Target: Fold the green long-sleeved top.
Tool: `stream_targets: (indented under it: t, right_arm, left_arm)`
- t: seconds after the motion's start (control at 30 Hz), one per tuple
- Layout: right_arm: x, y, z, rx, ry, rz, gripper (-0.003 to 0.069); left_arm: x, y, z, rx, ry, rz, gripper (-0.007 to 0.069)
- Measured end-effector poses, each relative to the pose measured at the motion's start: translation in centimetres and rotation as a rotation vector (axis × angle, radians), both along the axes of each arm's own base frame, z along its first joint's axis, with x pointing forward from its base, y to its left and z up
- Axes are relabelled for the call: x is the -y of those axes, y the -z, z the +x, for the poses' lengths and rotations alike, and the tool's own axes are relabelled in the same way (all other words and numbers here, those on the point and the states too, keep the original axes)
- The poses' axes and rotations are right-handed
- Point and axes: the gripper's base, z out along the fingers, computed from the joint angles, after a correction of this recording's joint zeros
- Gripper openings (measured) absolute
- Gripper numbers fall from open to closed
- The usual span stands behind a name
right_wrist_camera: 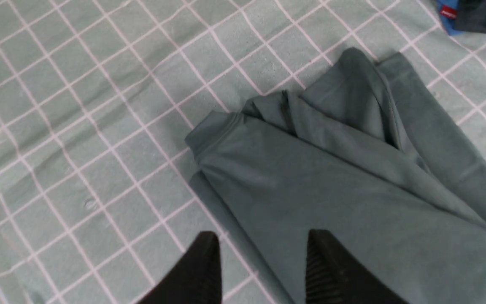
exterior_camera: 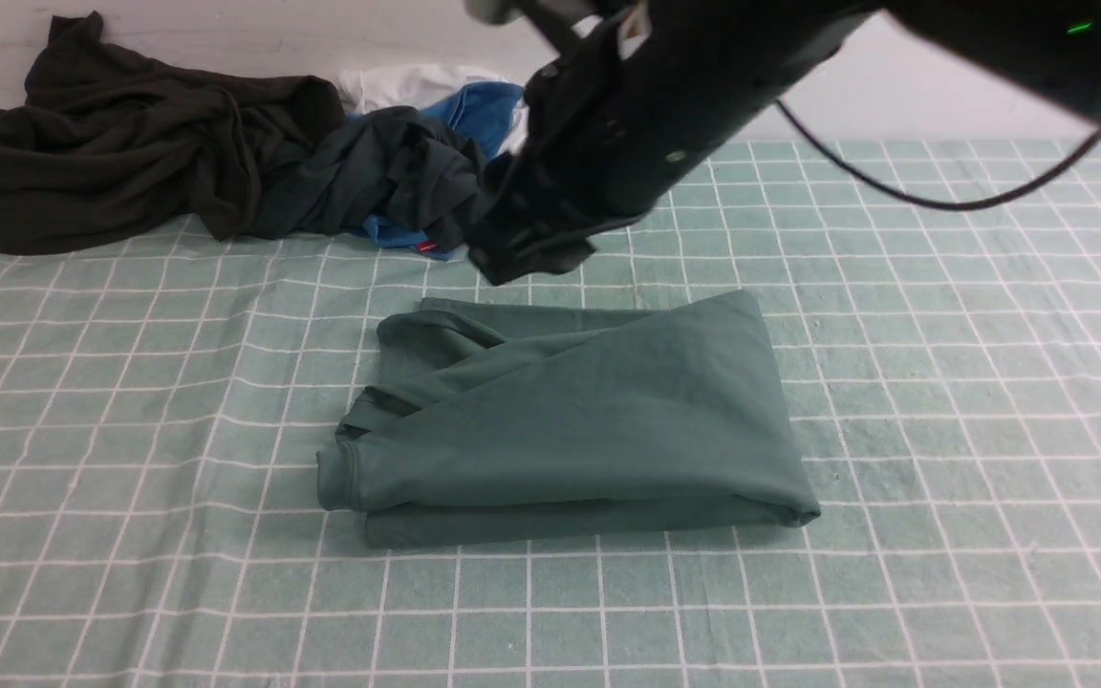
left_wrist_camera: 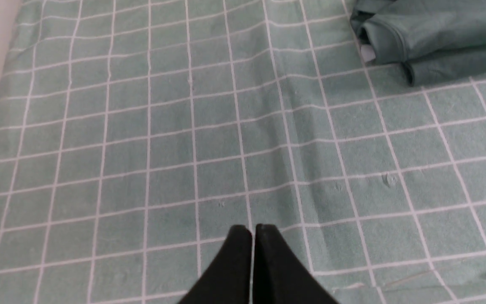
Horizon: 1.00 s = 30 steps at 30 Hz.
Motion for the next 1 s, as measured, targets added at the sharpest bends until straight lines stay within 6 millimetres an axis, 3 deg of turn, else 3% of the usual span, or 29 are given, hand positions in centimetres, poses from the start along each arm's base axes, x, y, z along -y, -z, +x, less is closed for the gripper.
stream_targets:
  t: [0.07, 0.1, 0.13, 0.2, 0.27, 0.43, 0.6, 0.83, 1.0]
  right_arm:
    - [1.5, -0.6, -1.2, 0.004, 0.01, -0.002, 0.0151]
    - [3.0, -0.5, -2.5, 0.002, 0.022, -0.01, 0.0083]
    - [3.4, -0.9, -2.9, 0.014, 0.024, 0.0, 0.0075]
    - [6.0, -1.0, -5.5, 0.054, 0.05, 0.03, 0.0008]
    - [7.1, -0.9, -6.7, 0.083, 0.065, 0.054, -0.0002]
    - [12.3, -2.0, -13.4, 0.257, 0.093, 0.184, -0.0013]
    - [16.7, -1.0, -19.0, 0.396, 0.123, 0.3, -0.0014]
    - [19.5, 1.4, -22.5, 0.474, 0.162, 0.415, -0.0014]
    - [20.4, 3.4, -23.7, 0.475, 0.16, 0.392, -0.0014]
  left_arm:
    - [-0.1, 0.3, -0.3, 0.032, 0.003, -0.008, -0.0003]
    - [-0.1, 0.6, -0.6, 0.054, 0.004, -0.012, -0.0003]
    - [-0.1, 0.6, -0.6, 0.054, 0.004, -0.013, -0.0003]
    - [-0.2, 0.8, -0.9, 0.074, 0.005, -0.018, -0.0003]
    - [-0.2, 0.8, -1.0, 0.076, 0.005, -0.019, -0.0003]
    - [-0.2, 0.9, -1.0, 0.074, 0.005, -0.019, -0.0003]
    - [-0.2, 0.9, -1.0, 0.075, 0.005, -0.019, -0.0003]
    - [-0.2, 0.9, -1.0, 0.075, 0.005, -0.019, -0.0003]
    - [-0.2, 0.9, -1.0, 0.075, 0.005, -0.019, -0.0003]
